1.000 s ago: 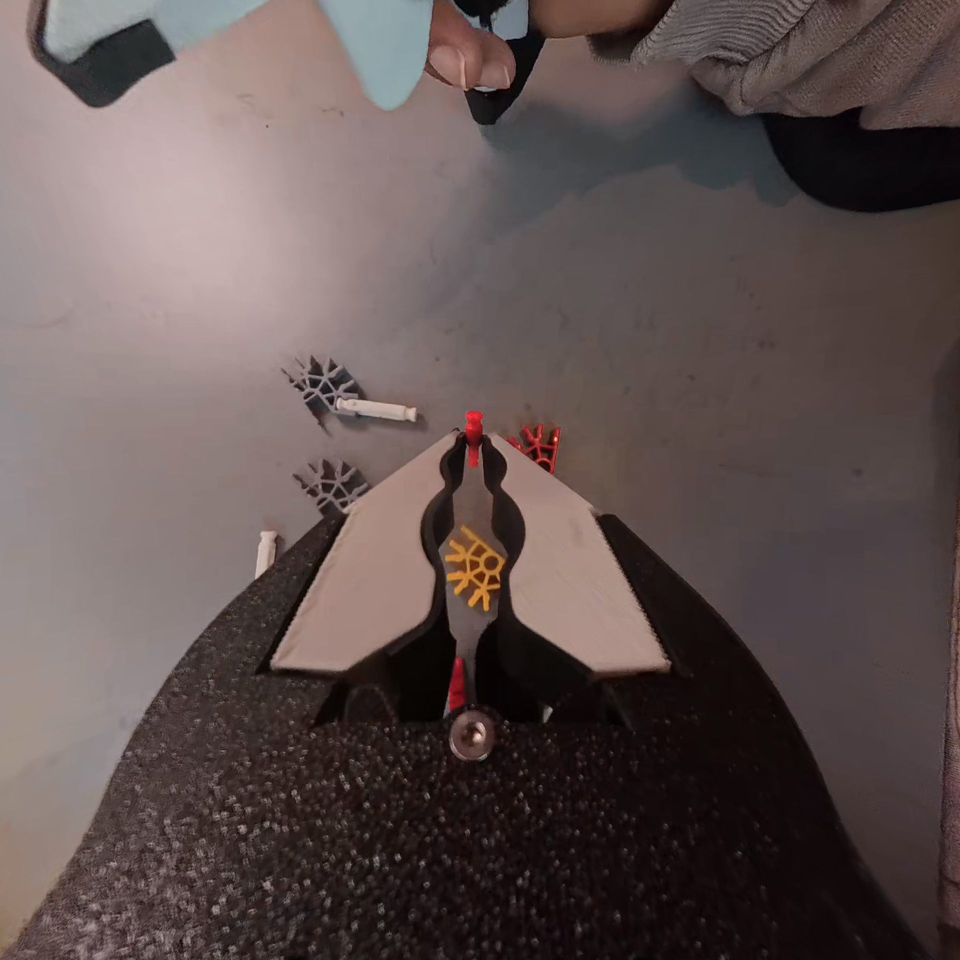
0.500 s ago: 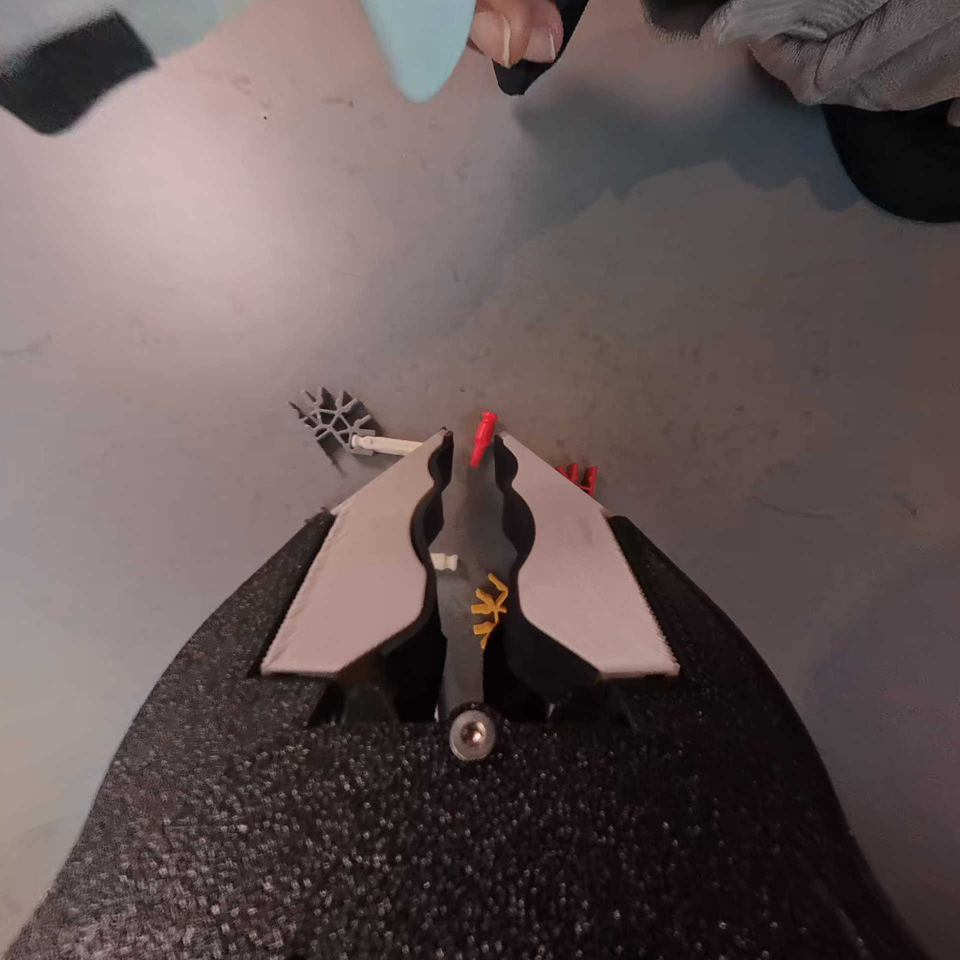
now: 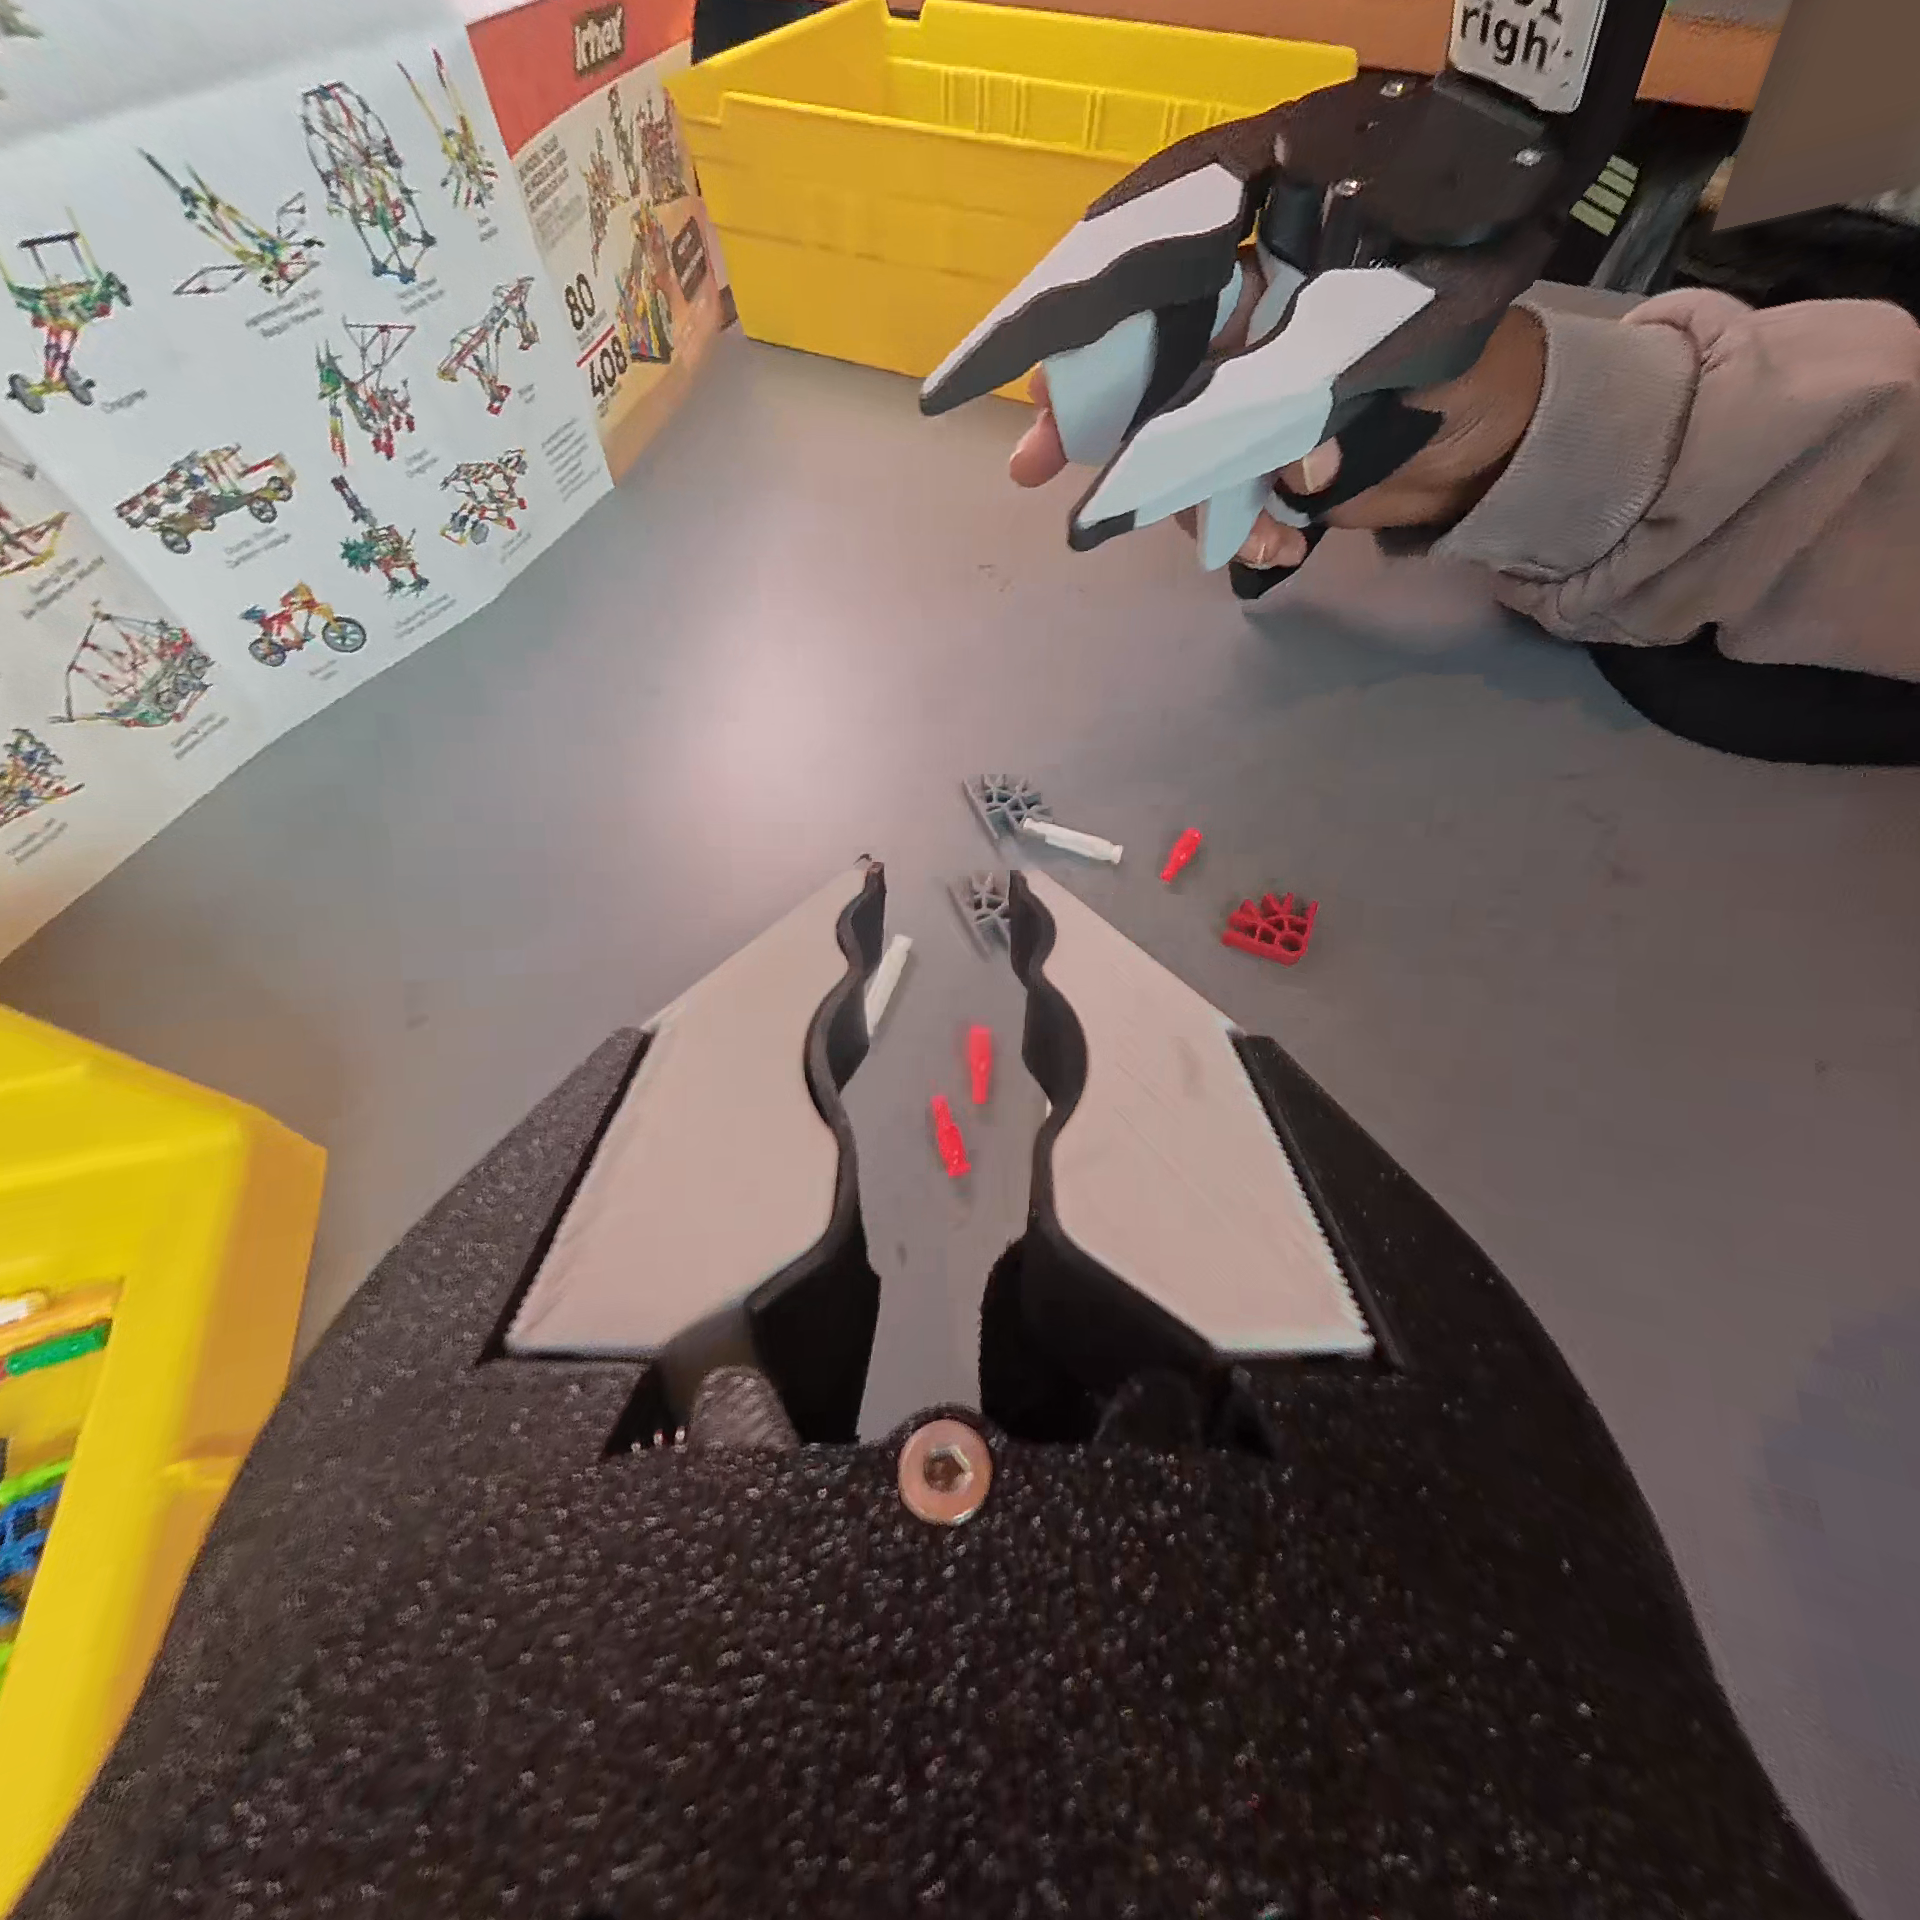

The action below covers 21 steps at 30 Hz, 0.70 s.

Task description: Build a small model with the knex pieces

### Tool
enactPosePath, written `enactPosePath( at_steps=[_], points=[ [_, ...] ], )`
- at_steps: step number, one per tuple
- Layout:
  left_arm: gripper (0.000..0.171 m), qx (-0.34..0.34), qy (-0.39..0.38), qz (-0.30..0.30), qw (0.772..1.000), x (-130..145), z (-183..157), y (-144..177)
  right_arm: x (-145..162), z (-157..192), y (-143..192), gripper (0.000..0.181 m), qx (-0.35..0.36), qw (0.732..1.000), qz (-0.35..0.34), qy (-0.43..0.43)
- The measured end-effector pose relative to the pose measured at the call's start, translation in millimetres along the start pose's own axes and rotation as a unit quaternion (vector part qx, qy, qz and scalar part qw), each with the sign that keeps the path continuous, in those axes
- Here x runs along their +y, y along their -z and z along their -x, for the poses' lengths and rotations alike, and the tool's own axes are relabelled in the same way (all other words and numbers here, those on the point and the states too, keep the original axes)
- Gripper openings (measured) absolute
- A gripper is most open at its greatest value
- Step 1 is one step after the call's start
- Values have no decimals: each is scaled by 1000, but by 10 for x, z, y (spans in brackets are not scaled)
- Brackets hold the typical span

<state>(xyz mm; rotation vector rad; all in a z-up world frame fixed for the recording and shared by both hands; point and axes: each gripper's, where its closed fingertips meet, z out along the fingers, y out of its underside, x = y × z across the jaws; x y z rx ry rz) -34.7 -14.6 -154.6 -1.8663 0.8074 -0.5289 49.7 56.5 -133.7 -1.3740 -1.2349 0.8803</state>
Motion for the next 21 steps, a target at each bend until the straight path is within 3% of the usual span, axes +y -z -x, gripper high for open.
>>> enactPosePath(
  at_steps=[2, 5, 8, 13, 16, 21],
  points=[
    [24, -9, 15, -2, 1000, 126, 119, 44, 52, 102, -6, 54, -28, 999, 27, 19],
    [24, -15, 35, -27, 999, 84, 225, 70, 157, 274, 8, 50, -75, 993, 75, 56],
    [24, -17, 52, -58, 997, 42, 244, 47, 341, 466, 76, 47, -133, 980, 137, 65],
    [24, -18, 49, -55, 997, 94, 222, -6, 711, 726, 169, 36, -200, 949, 232, 78],
    [24, -15, 39, -51, 998, 106, 183, -23, 839, 798, 150, 24, -211, 939, 257, 87],
    [23, -6, 13, -42, 999, 116, 81, -76, 969, 826, 121, 20, -209, 931, 282, 101]
  ],
)
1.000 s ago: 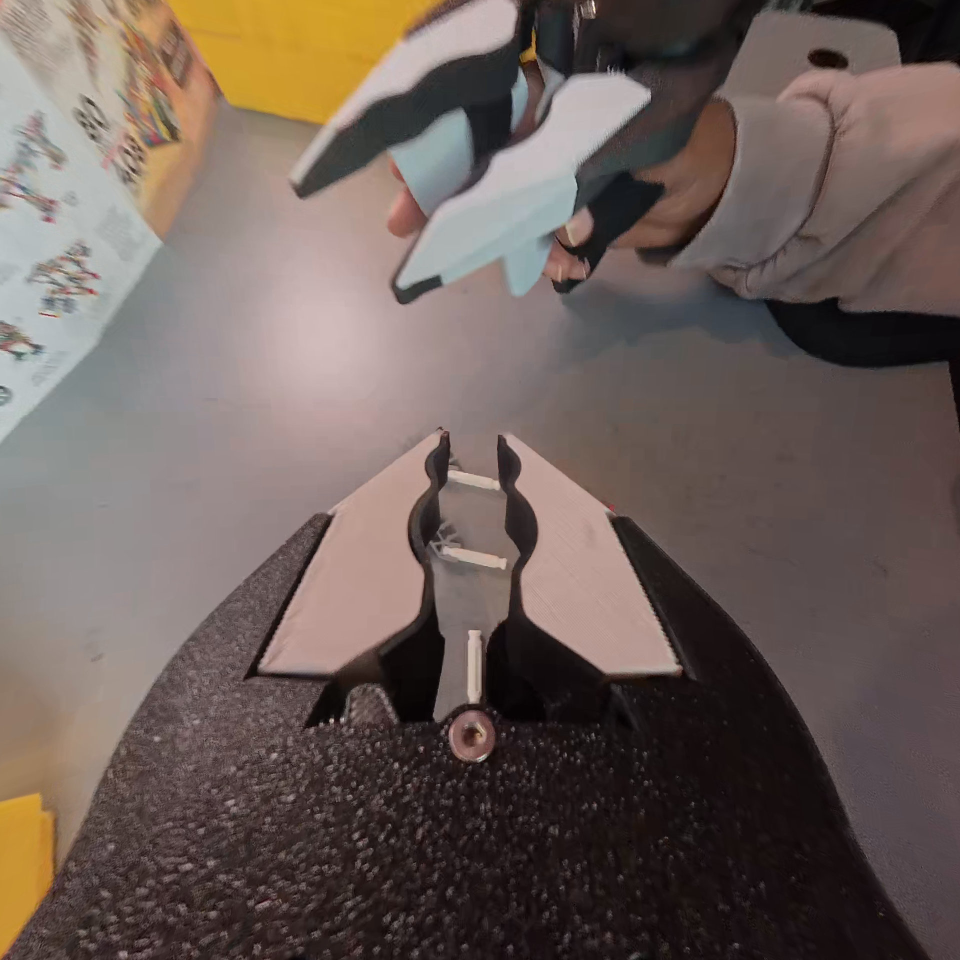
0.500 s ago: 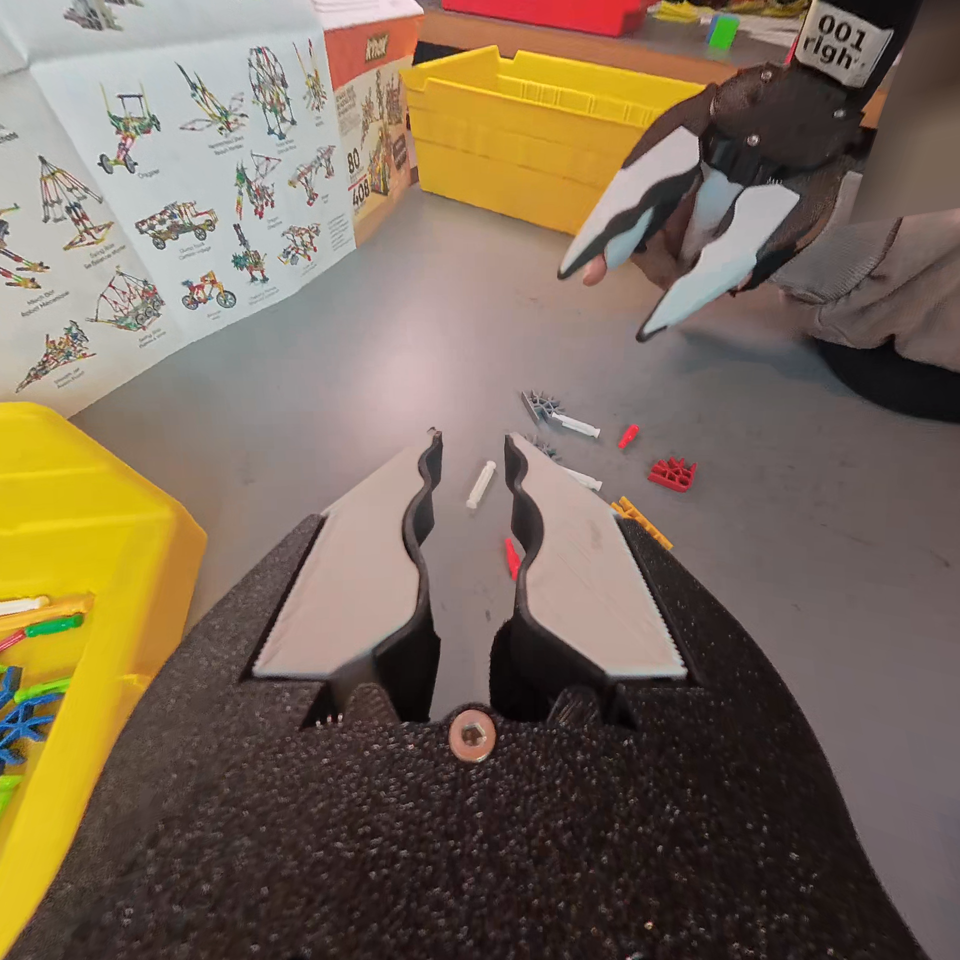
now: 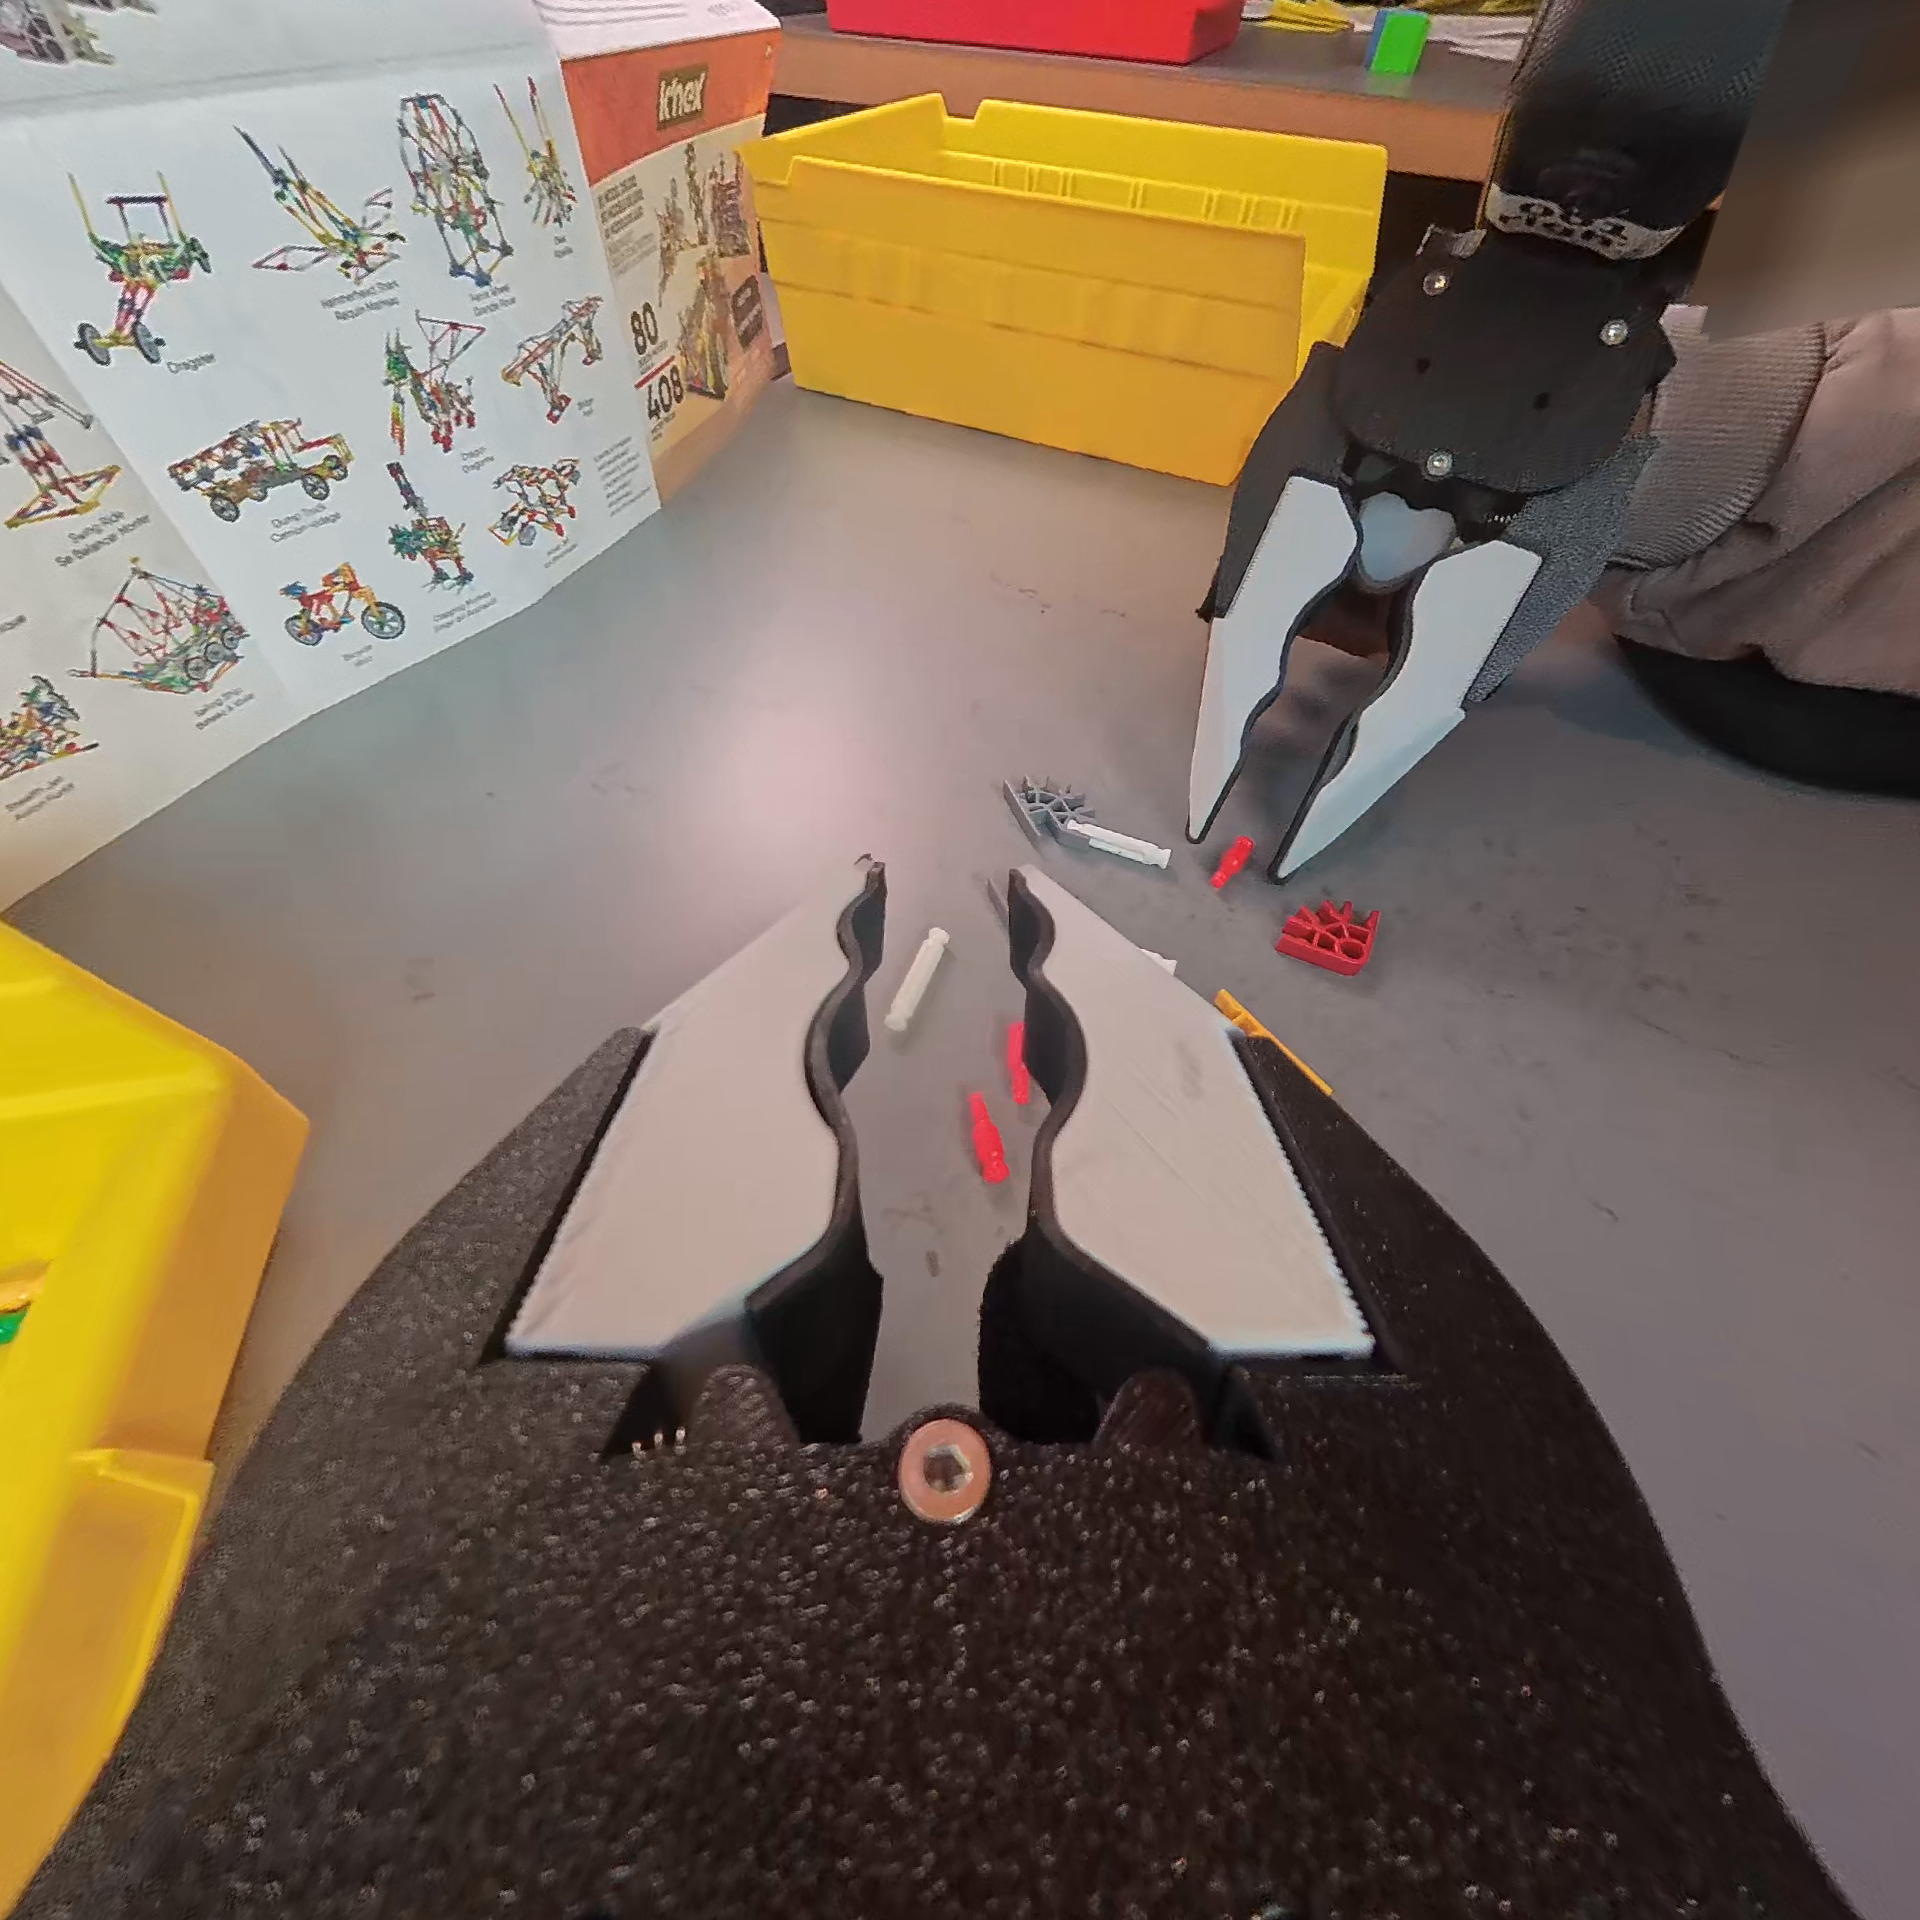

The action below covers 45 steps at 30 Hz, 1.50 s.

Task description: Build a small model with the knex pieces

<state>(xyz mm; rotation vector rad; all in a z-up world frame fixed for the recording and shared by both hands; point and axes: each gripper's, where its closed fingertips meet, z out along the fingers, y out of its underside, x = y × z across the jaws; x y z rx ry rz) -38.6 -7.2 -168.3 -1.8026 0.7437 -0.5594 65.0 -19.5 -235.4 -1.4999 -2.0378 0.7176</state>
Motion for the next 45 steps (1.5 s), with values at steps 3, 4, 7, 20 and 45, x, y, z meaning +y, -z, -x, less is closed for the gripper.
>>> enactPosePath(
  at_steps=[3, 4, 7, 20, 45],
  points=[
    [23, 20, -10, 7, 1000, 23, -103, -43, -18, -5, -26, 6, 7, 1000, 2, 2],
    [22, 29, -11, 8, 999, 23, -145, -51, -21, 11, -27, 4, 4, 1000, 3, 5],
    [20, 58, -13, -1, 998, -16, -275, -56, -49, 34, -19, 3, 1, 1000, -3, 10],
    [20, 122, 49, -129, 983, -589, -751, 2, -1261, -107, 701, 4, -30, 894, -426, -138],
    [0, 111, 62, -120, 985, -557, -687, 6, -1289, -21, 659, 3, -58, 886, -436, -146]
  ],
)
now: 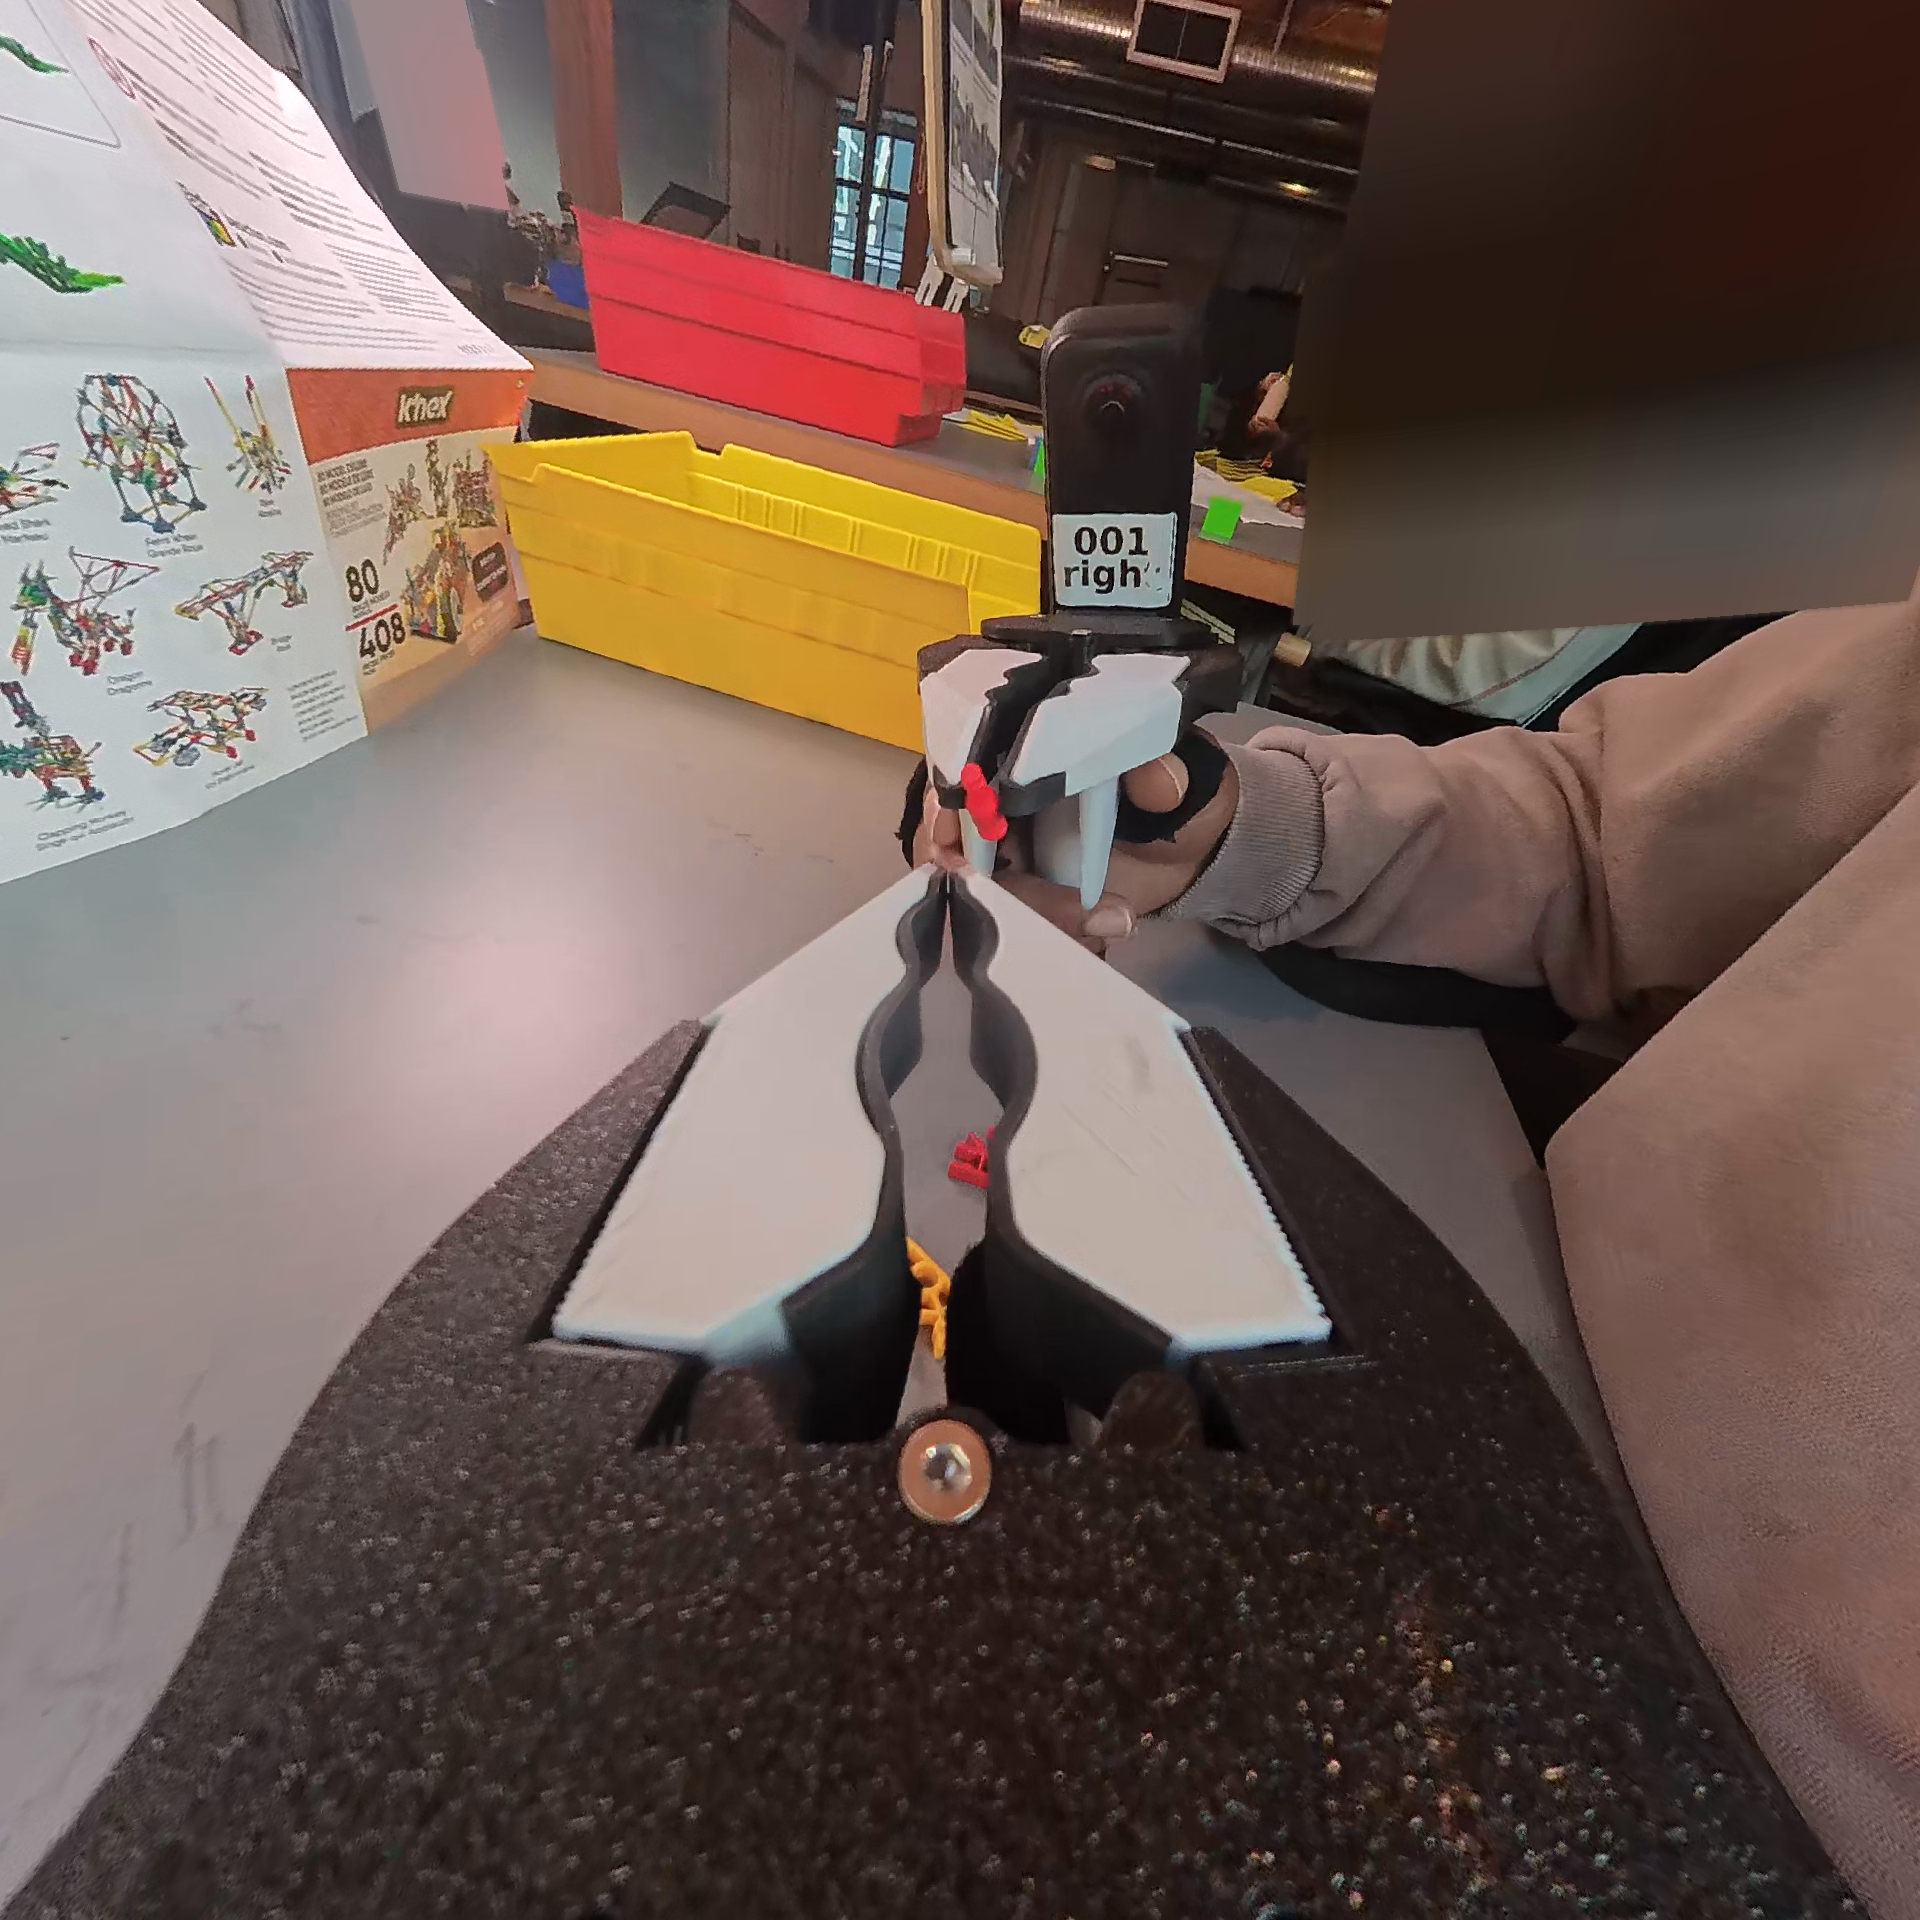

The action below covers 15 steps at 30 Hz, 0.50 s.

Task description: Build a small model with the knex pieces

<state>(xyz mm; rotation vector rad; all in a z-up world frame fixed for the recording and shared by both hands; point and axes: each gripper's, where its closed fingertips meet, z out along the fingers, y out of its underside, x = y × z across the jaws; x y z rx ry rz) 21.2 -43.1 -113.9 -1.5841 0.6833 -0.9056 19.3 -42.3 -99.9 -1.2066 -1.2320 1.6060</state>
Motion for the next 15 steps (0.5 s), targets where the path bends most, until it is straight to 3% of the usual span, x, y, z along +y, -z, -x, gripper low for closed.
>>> enactPosePath(
  at_steps=[4, 8, 15],
  points=[
    [16, 0, -12, 10, 1000, 44, -56, -67, 34, 26, -40, 4, -3, 1000, 3, 0],
    [6, 0, -20, 10, 1000, 42, -91, -86, 77, 32, -65, 3, -4, 1000, 9, -1],
    [5, 3, -24, 14, 1000, 34, -83, -49, 43, 25, -33, 4, -9, 1000, 2, -7]
  ],
)
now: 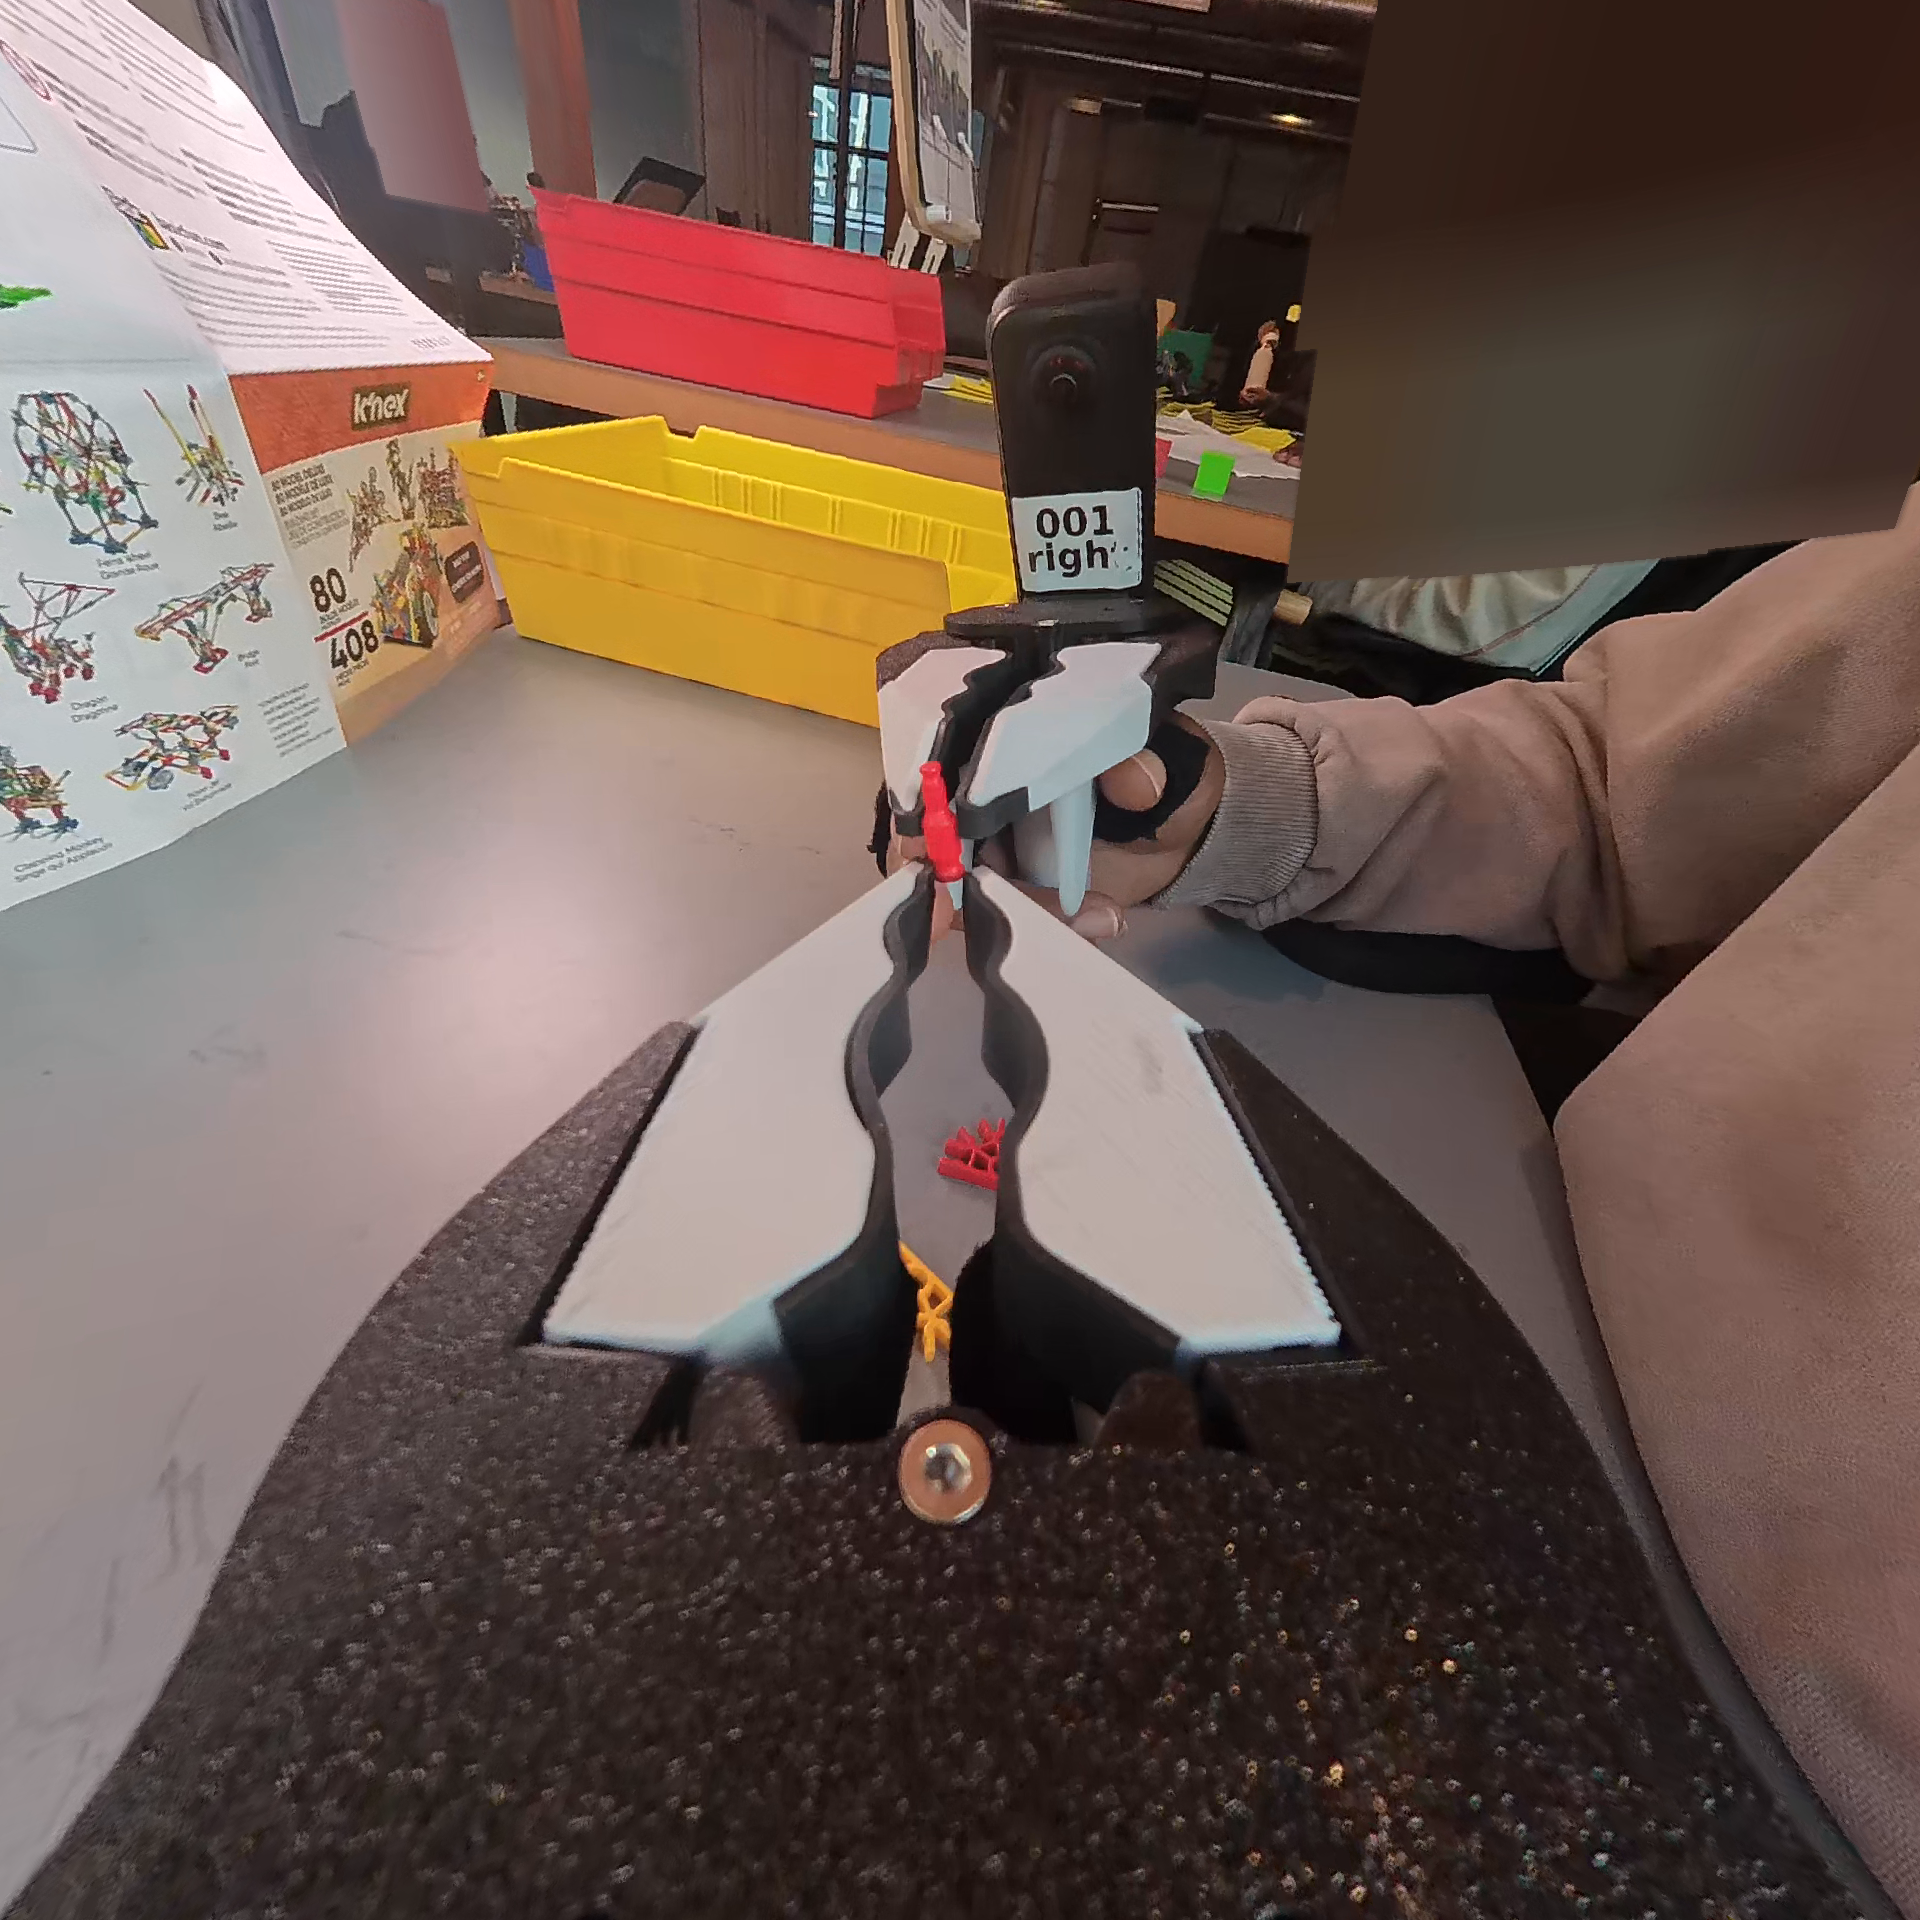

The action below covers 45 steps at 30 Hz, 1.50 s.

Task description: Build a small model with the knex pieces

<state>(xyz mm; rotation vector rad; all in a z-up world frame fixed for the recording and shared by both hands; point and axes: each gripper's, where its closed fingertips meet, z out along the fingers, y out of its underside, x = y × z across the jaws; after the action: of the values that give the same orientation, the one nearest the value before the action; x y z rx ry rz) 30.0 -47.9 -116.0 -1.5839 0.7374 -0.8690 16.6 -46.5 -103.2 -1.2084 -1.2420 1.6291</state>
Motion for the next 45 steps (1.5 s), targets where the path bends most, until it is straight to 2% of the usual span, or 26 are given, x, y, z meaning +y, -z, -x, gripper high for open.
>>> enactPosePath(
  at_steps=[11, 13, 15, 16, 17, 18, 26, 30, 35, 39, 45],
  points=[
    [0, -6, -10, 4, 1000, -17, 44, 69, 12, -66, 40, 4, 1, 1000, -4, -18],
    [13, -1, -7, 9, 1000, 10, 31, 52, 15, -62, 34, 4, 0, 1000, -5, -20],
    [17, 1, -3, 9, 1000, 21, 18, 33, 21, -54, 24, 4, -2, 1000, -4, -22],
    [15, 0, -3, 10, 1000, 26, 16, 27, 26, -46, 17, 4, -4, 1000, -3, -21],
    [4, -3, -5, 13, 1000, 39, 24, 21, 32, -35, 10, 3, -5, 1000, -1, -19],
    [1, -6, -8, 19, 1000, 55, 32, 21, 35, -29, 6, 4, -6, 1000, 0, -17],
    [0, 2, -6, 29, 1000, 83, 42, 46, 75, -30, 18, 3, -3, 1000, 22, -1],
    [17, 12, -8, 31, 999, 108, 7, 22, 88, -15, 6, 3, -3, 1000, 26, 5],
    [5, 7, -13, 27, 1000, 83, 11, 32, 101, -18, 0, 3, 0, 999, 32, 10],
    [5, 6, -33, 54, 998, 157, 4, 25, 160, -14, 8, 3, 3, 998, 60, 30],
    [4, 17, -92, 132, 987, 413, -50, 4, 456, 15, 58, 4, 1, 980, 173, 98]
  ],
)
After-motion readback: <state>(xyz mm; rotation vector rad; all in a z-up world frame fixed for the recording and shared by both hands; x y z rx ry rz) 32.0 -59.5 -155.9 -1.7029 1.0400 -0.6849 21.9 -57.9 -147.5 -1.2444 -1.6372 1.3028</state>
